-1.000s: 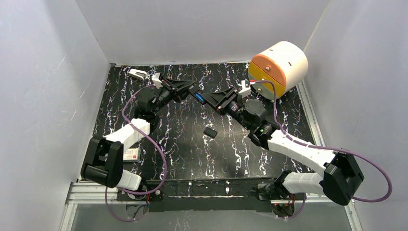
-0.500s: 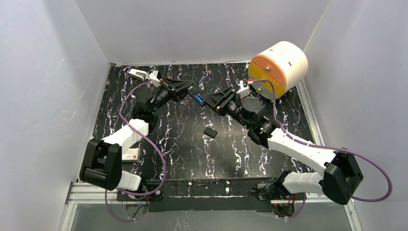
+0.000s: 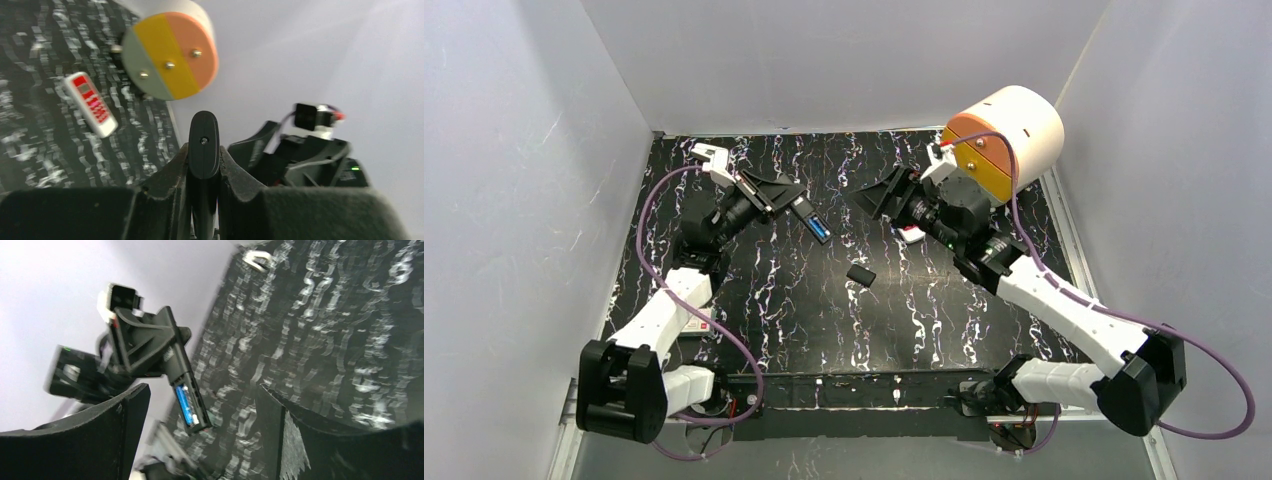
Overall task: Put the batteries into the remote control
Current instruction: Pick up the battery cover at the center of the board.
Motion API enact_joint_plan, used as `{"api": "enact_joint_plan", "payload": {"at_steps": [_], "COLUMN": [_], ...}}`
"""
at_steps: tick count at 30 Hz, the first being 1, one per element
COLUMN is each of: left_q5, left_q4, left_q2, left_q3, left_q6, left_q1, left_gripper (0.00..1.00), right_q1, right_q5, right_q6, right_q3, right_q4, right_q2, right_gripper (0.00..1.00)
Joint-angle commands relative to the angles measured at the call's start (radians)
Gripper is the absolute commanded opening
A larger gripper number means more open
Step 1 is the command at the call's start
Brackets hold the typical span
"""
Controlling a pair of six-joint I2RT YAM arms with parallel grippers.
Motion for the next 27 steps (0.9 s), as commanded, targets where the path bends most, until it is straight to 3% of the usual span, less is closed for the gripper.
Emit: {"api": "enact_joint_plan", "payload": {"at_steps": [1, 4, 6, 9, 19, 27], "left_q5": [-0.074, -0.203, -0.277, -0.33, -0.317, -0.298], "left_q4": [-0.261, -0.455, -0.576, -0.697, -0.703, -0.693], "left_q2": [-0.103, -0.173, -0.197, -0.205, -0.204, -0.2], "left_q3": [-0.032, -0.036, -0.034, -0.029, -0.05, -0.057], "left_q6": [0.235, 0.312, 0.325, 0.332, 0.333, 0.335], "left_q1": [0.023, 0.026, 0.034, 0.058, 0.098, 0.102], "left_gripper": [0.0, 0.0, 0.0, 0.0, 0.0, 0.0], "right_q1": [-0.005, 0.009, 0.039, 0.081, 0.125, 0.122], "right_q5": [-0.072, -0.092, -0.04, 0.023, 0.072, 0.095], "right_q6": [-0.397, -0.637, -0.717, -0.79, -0.901, -0.928], "right_q3": [0.137, 0.203, 0.205, 0.205, 0.289, 0.297], "right_q4": [-0.375, -0.554, -0.595, -0.622, -0.694, -0.639], "right_q2": [0.095, 0.216, 0.28, 0.369, 0.641, 0.678], "right_gripper": [0.85, 0.87, 0.95, 0.97, 0.8, 0.8]}}
